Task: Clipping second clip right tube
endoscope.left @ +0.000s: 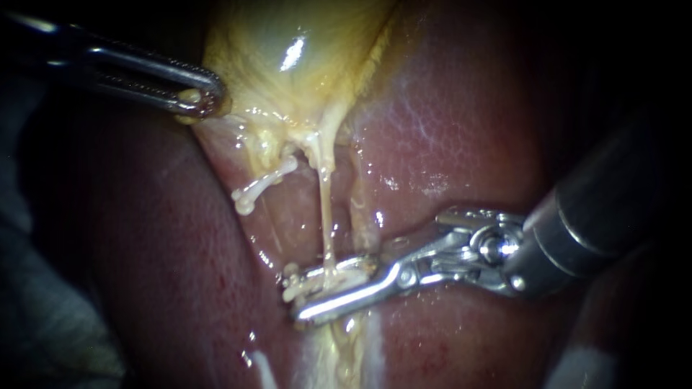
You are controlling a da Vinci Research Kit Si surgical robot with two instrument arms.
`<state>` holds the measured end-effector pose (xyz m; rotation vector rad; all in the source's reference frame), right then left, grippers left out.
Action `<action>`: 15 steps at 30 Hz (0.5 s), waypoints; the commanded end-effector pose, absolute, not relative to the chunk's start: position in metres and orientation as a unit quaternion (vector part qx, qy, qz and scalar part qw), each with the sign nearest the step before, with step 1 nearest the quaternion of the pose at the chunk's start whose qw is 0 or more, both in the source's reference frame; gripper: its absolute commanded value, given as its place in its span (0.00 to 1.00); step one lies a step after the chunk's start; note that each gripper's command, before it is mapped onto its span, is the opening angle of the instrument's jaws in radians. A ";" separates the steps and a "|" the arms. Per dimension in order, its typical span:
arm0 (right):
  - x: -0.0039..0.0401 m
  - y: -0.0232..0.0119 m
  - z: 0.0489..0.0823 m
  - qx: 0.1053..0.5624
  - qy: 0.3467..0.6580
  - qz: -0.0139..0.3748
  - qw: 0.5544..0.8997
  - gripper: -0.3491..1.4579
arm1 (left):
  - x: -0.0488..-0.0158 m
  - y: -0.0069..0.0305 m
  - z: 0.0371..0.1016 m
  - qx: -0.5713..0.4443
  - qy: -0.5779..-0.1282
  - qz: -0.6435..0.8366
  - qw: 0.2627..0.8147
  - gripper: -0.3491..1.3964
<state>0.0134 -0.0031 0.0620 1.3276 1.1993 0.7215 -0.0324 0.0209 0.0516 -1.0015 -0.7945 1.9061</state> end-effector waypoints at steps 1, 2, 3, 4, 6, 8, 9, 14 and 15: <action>0.0133 -0.0031 0.0621 0.565 0.510 0.308 0.570 0.40 | -0.0324 0.0209 0.0517 -0.398 -0.316 0.757 0.411 0.00; 0.0133 -0.0031 0.0622 0.565 0.510 0.308 0.571 0.39 | -0.0324 0.0209 0.0517 -0.398 -0.316 0.757 0.411 0.00; 0.0133 -0.0031 0.0622 0.565 0.510 0.308 0.571 0.39 | -0.0324 0.0209 0.0517 -0.398 -0.316 0.757 0.411 0.00; 0.0133 -0.0030 0.0622 0.565 0.510 0.308 0.571 0.38 | -0.0324 0.0209 0.0517 -0.398 -0.316 0.757 0.411 0.00; 0.0133 -0.0030 0.0623 0.564 0.511 0.309 0.571 0.36 | -0.0324 0.0209 0.0517 -0.398 -0.316 0.757 0.411 0.00; 0.0132 -0.0030 0.0624 0.564 0.511 0.309 0.571 0.35 | -0.0324 0.0209 0.0517 -0.398 -0.316 0.757 0.411 0.00; 0.0132 -0.0029 0.0624 0.564 0.511 0.309 0.571 0.33 | -0.0324 0.0209 0.0517 -0.398 -0.316 0.757 0.411 0.00; 0.0131 -0.0027 0.0626 0.562 0.512 0.311 0.571 0.29 | -0.0324 0.0210 0.0517 -0.398 -0.316 0.757 0.411 0.00; 0.0131 -0.0027 0.0627 0.562 0.512 0.312 0.571 0.29 | -0.0324 0.0210 0.0517 -0.398 -0.316 0.757 0.411 0.00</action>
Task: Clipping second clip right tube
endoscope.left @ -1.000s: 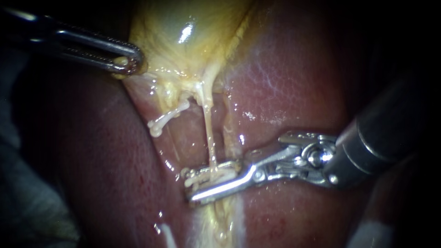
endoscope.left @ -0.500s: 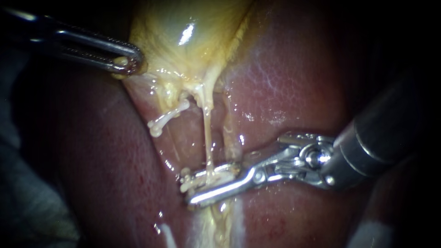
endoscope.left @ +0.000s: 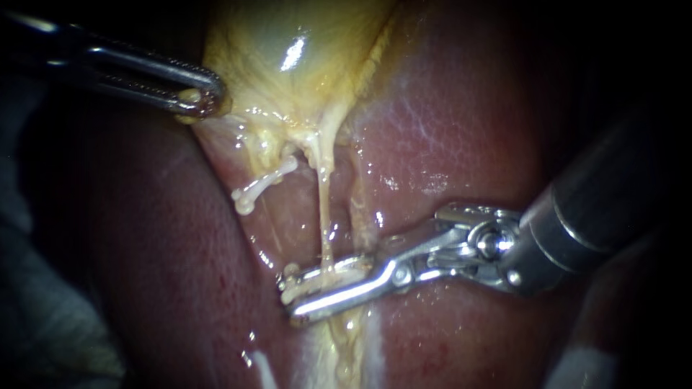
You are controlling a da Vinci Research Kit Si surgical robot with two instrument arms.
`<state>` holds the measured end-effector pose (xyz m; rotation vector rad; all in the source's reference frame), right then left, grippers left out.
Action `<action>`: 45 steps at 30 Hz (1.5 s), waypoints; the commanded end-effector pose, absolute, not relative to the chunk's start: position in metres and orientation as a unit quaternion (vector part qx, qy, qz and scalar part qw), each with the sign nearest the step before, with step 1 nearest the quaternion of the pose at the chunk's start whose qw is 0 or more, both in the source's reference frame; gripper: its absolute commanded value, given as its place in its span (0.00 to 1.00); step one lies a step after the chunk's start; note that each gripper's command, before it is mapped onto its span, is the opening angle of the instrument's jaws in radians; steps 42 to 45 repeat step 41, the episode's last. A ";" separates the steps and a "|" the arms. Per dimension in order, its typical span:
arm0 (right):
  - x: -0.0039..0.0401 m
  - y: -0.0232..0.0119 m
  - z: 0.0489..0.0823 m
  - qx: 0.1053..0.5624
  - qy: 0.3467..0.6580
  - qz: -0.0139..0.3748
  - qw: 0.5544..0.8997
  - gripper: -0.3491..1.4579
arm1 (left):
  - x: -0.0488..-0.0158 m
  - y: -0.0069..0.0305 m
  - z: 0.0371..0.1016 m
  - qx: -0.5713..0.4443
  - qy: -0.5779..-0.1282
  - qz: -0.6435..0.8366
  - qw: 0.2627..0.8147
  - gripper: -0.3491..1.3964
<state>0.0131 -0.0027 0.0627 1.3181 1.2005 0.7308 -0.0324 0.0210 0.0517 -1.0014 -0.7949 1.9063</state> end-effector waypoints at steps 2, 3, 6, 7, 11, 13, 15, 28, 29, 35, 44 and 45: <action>0.0131 -0.0026 0.0628 0.561 0.511 0.316 0.570 0.27 | -0.0324 0.0210 0.0517 -0.398 -0.316 0.757 0.411 0.00; 0.0131 -0.0025 0.0629 0.561 0.511 0.316 0.570 0.27 | -0.0324 0.0210 0.0517 -0.398 -0.316 0.757 0.411 0.00; 0.0130 -0.0024 0.0630 0.556 0.515 0.315 0.572 0.24 | -0.0324 0.0210 0.0517 -0.398 -0.316 0.757 0.411 0.00; 0.0130 -0.0023 0.0631 0.555 0.515 0.316 0.572 0.23 | -0.0324 0.0210 0.0517 -0.398 -0.316 0.757 0.411 0.00; 0.0129 -0.0021 0.0632 0.553 0.517 0.315 0.573 0.19 | -0.0324 0.0210 0.0517 -0.398 -0.316 0.757 0.411 0.00; 0.0129 -0.0021 0.0633 0.553 0.517 0.315 0.573 0.16 | -0.0324 0.0210 0.0517 -0.398 -0.316 0.757 0.411 0.00; 0.0129 -0.0021 0.0633 0.553 0.517 0.315 0.573 0.12 | -0.0324 0.0210 0.0517 -0.398 -0.316 0.757 0.411 0.00; 0.0124 -0.0021 0.0635 0.552 0.517 0.315 0.573 0.00 | -0.0324 0.0210 0.0517 -0.398 -0.316 0.757 0.411 0.00; 0.0123 -0.0022 0.0635 0.552 0.517 0.315 0.573 0.00 | -0.0324 0.0210 0.0517 -0.398 -0.316 0.757 0.411 0.00; 0.0123 -0.0023 0.0636 0.552 0.517 0.315 0.573 0.00 | -0.0324 0.0210 0.0517 -0.398 -0.316 0.757 0.411 0.00; 0.0123 -0.0022 0.0639 0.552 0.517 0.315 0.574 0.00 | -0.0324 0.0210 0.0518 -0.398 -0.316 0.757 0.410 0.00; 0.0123 -0.0022 0.0639 0.552 0.517 0.315 0.574 0.00 | -0.0324 0.0210 0.0518 -0.398 -0.316 0.757 0.410 0.00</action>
